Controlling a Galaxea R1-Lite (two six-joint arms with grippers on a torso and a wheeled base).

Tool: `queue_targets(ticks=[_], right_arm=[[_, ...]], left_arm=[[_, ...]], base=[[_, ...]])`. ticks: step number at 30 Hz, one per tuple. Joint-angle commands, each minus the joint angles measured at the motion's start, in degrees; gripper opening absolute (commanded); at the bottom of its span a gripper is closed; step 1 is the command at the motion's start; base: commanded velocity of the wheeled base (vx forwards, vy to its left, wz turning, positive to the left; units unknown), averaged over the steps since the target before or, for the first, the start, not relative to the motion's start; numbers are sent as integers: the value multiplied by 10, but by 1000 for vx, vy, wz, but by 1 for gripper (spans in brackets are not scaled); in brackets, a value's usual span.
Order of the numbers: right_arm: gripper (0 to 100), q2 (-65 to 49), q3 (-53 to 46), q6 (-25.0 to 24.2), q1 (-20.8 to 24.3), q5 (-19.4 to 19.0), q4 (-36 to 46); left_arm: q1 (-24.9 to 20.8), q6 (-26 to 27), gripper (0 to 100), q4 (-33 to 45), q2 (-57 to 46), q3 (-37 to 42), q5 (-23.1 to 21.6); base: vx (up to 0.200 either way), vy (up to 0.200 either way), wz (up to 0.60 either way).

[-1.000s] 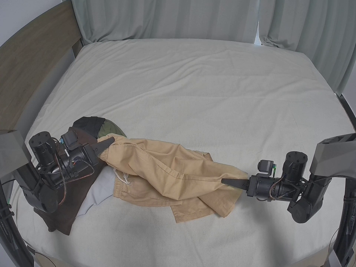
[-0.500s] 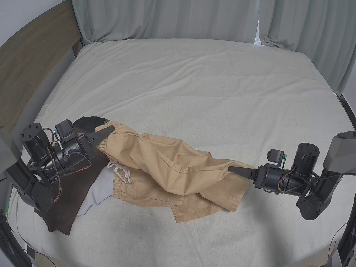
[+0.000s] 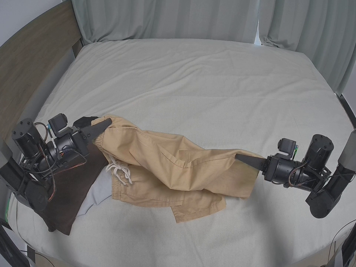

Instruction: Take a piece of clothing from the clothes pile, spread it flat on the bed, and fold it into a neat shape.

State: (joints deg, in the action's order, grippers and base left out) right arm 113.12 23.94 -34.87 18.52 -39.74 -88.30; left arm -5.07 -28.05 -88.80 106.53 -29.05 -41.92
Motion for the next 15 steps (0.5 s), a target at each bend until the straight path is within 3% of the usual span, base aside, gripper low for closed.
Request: queue_targets(ticks=[1, 5, 15], right_arm=[[0, -37, -1, 0, 0, 0, 0], [0, -61, 3, -1, -1, 2, 1], [0, -71, 15, -2, -16, 2, 1]], left_arm=[[1, 21, 0, 0, -10, 0, -6], [1, 69, 0, 0, -19, 14, -37], [23, 83, 0, 0, -19, 5, -40]], base=[[0, 0, 0], [0, 0, 0], [0, 0, 0]])
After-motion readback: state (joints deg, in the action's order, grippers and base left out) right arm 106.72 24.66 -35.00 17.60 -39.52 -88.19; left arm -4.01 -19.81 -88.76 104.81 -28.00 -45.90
